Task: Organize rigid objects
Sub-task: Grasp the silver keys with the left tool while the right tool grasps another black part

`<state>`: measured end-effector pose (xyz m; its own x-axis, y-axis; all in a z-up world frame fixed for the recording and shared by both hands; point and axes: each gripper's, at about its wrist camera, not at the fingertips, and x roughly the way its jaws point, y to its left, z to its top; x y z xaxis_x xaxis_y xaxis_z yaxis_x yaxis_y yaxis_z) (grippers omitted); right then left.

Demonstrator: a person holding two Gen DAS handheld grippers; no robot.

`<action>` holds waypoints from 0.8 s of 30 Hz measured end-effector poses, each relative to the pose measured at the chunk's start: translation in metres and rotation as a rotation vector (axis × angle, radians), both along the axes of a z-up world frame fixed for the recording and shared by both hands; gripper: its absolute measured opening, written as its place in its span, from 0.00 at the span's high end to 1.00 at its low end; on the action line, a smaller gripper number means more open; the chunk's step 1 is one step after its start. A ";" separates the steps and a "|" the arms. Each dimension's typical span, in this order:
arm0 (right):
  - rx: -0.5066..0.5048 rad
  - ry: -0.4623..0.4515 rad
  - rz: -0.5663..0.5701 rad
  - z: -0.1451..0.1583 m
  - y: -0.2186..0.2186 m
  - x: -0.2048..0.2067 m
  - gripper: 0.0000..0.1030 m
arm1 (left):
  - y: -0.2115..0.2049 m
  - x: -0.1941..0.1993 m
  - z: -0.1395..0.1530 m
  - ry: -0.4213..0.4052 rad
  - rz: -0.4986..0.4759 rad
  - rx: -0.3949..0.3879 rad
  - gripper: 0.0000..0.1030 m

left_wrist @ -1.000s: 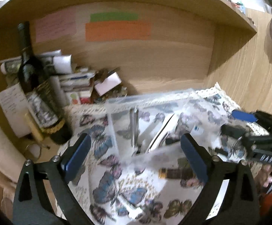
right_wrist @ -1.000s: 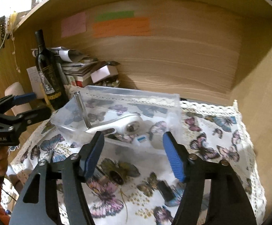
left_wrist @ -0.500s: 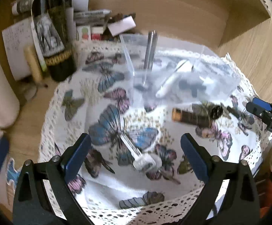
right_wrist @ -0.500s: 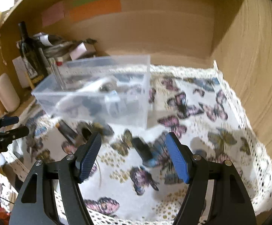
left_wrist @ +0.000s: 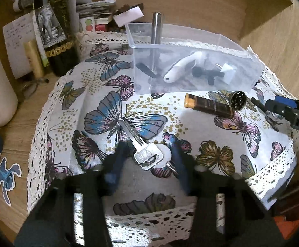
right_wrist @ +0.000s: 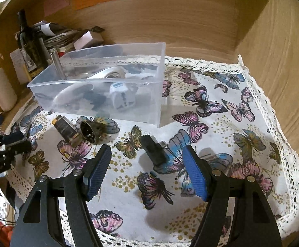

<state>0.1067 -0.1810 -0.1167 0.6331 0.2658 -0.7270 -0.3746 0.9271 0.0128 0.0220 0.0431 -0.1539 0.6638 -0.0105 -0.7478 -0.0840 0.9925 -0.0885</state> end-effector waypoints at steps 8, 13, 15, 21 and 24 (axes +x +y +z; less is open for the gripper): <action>-0.066 0.061 0.016 -0.013 0.010 0.021 0.47 | 0.004 -0.003 0.004 -0.032 -0.011 -0.028 0.80; -0.066 0.089 0.026 -0.023 0.010 0.027 0.58 | 0.007 -0.001 0.007 -0.025 -0.022 -0.043 0.95; -0.068 0.084 0.030 -0.022 0.011 0.026 0.67 | 0.007 -0.001 0.007 -0.023 -0.024 -0.041 0.95; -0.081 0.067 0.047 -0.021 0.015 0.022 0.82 | 0.010 -0.005 0.009 -0.012 -0.001 -0.045 0.76; -0.083 0.059 0.050 -0.022 0.015 0.021 0.82 | 0.015 -0.007 0.010 -0.017 0.028 -0.036 0.64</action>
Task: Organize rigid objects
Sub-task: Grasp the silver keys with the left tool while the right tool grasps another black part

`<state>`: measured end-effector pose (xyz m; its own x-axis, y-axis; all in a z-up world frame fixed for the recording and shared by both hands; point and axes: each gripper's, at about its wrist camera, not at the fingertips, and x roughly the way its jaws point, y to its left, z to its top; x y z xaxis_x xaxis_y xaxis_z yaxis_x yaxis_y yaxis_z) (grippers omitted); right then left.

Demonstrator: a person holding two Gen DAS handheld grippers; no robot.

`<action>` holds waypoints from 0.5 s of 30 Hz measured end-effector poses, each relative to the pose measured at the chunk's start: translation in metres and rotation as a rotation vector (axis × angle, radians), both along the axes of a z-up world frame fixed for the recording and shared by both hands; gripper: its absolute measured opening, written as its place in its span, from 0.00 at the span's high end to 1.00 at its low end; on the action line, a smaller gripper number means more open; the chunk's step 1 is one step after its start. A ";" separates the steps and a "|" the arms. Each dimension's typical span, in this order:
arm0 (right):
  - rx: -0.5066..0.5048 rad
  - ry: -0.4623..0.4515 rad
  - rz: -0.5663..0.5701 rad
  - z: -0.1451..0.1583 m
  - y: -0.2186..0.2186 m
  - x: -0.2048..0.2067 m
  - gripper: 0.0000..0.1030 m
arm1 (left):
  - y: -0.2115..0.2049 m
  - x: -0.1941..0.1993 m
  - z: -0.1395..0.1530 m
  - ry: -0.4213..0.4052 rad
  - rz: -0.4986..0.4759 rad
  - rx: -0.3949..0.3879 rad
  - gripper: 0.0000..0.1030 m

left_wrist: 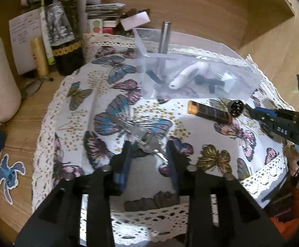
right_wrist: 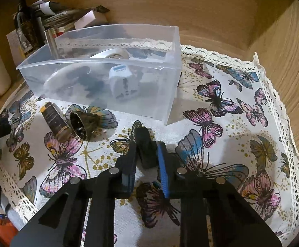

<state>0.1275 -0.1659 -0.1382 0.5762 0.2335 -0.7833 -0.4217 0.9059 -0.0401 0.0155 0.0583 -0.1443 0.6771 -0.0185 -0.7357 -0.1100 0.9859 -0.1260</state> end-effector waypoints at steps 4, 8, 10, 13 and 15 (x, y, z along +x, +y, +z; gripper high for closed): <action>0.007 -0.005 0.002 0.001 -0.001 -0.002 0.82 | 0.007 0.007 -0.004 0.029 0.013 -0.028 0.60; 0.024 -0.012 -0.005 0.004 -0.004 -0.005 0.82 | -0.001 0.018 -0.005 0.039 0.003 0.003 0.60; 0.036 -0.014 -0.008 0.005 -0.006 -0.006 0.82 | -0.004 0.025 -0.006 0.047 0.003 0.018 0.60; 0.049 -0.021 -0.011 0.008 -0.008 -0.008 0.82 | -0.007 0.035 -0.008 0.045 0.017 0.080 0.65; 0.059 -0.029 -0.012 0.010 -0.010 -0.009 0.82 | -0.011 0.039 -0.010 0.038 0.014 0.137 0.71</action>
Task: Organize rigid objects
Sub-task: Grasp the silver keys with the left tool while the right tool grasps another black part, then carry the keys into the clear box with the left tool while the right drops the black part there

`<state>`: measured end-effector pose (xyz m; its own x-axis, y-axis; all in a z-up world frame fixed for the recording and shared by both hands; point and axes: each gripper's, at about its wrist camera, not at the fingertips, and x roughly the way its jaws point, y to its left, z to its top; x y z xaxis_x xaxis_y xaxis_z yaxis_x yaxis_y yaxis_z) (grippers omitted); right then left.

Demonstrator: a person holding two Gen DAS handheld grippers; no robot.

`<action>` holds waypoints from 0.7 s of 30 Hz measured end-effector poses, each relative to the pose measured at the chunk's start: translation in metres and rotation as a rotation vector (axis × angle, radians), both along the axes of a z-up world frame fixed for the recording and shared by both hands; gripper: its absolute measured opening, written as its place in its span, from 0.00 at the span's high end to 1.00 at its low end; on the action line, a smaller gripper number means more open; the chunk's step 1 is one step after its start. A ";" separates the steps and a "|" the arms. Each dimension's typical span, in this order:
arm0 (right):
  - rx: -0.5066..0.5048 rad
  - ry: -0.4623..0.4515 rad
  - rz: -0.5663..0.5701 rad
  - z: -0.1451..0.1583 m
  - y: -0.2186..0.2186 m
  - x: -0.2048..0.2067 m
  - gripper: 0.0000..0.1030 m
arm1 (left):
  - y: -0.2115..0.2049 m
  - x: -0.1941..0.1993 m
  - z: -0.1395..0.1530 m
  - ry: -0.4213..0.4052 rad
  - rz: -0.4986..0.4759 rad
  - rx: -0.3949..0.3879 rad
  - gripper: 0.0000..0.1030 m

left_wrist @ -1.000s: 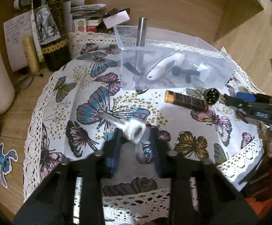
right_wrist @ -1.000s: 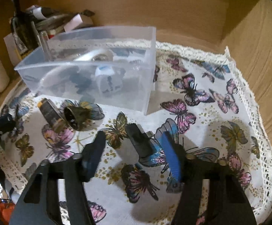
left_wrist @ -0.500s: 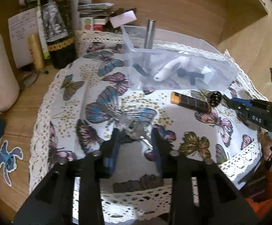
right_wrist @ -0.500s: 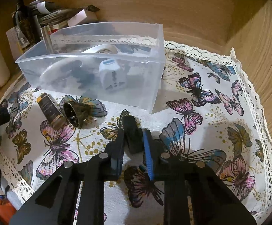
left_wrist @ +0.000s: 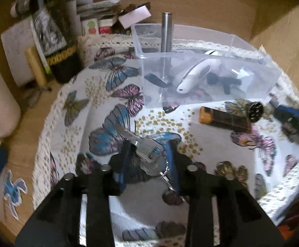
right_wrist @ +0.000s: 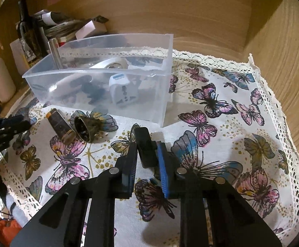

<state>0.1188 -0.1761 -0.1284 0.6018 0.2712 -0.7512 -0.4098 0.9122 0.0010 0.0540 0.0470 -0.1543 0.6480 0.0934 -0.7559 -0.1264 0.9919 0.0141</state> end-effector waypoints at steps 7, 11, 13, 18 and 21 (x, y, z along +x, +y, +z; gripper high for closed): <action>0.030 -0.034 -0.001 0.009 -0.006 -0.005 0.82 | -0.004 -0.003 0.003 -0.002 -0.004 0.010 0.73; 0.049 -0.051 0.005 0.015 -0.007 -0.005 0.82 | -0.009 -0.013 0.014 -0.039 -0.008 0.001 0.73; 0.057 -0.062 0.008 0.018 -0.006 -0.006 0.82 | -0.012 -0.016 0.022 -0.058 -0.013 -0.001 0.73; 0.074 -0.095 0.015 0.030 -0.005 -0.009 0.82 | -0.019 -0.021 0.044 -0.117 -0.045 -0.014 0.73; 0.090 -0.120 0.017 0.039 -0.004 -0.010 0.82 | -0.024 -0.021 0.059 -0.155 -0.074 -0.032 0.73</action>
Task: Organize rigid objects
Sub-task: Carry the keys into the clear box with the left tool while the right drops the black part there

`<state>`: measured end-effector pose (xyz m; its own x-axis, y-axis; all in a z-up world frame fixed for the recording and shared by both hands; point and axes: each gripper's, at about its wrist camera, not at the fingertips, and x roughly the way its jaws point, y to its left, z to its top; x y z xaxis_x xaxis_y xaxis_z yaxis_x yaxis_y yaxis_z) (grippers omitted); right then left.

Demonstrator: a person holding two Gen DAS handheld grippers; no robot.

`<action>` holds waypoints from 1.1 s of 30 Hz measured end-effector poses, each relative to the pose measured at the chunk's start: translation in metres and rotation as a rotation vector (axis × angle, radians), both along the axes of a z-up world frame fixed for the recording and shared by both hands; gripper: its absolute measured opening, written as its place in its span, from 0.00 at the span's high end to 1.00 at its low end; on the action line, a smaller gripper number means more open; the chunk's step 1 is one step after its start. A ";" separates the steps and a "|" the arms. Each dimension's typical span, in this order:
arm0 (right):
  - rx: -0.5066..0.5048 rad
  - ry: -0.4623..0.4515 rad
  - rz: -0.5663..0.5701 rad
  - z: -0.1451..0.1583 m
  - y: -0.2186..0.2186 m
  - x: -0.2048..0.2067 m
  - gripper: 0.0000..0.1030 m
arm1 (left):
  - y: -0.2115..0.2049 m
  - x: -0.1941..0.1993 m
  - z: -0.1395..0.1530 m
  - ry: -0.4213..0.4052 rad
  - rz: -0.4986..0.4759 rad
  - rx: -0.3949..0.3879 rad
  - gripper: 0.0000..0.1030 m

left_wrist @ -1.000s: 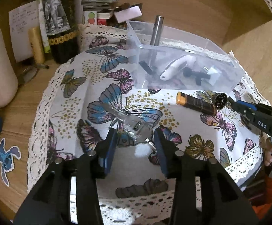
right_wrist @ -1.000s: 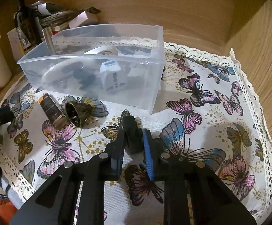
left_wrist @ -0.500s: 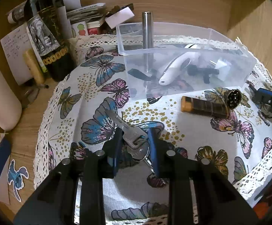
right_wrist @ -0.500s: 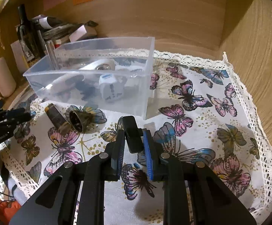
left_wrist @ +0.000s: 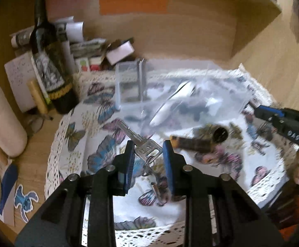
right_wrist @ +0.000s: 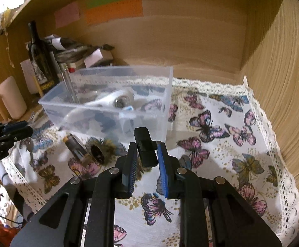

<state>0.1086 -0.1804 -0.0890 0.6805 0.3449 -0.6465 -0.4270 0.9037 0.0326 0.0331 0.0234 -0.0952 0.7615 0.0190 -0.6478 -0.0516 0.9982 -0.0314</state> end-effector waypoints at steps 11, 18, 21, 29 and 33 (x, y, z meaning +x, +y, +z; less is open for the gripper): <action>0.032 -0.091 0.020 0.033 0.011 0.004 0.82 | -0.014 0.021 0.052 -0.149 -0.083 -0.035 0.73; 0.049 -0.129 0.018 0.049 0.018 0.017 0.82 | -0.019 0.052 0.084 -0.217 -0.131 -0.034 0.73; 0.051 -0.131 0.017 0.052 0.022 0.025 0.82 | -0.021 0.068 0.090 -0.230 -0.146 -0.035 0.73; 0.019 -0.075 0.017 0.037 0.034 0.054 0.82 | -0.030 0.103 0.062 -0.156 -0.181 -0.039 0.73; -0.010 -0.026 0.015 0.020 0.039 0.066 0.82 | -0.037 0.115 0.040 -0.090 -0.198 -0.026 0.73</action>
<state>0.1748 -0.1412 -0.0688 0.6923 0.3490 -0.6317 -0.4409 0.8974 0.0125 0.1484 -0.0137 -0.0548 0.8034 -0.1528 -0.5755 0.1498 0.9873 -0.0529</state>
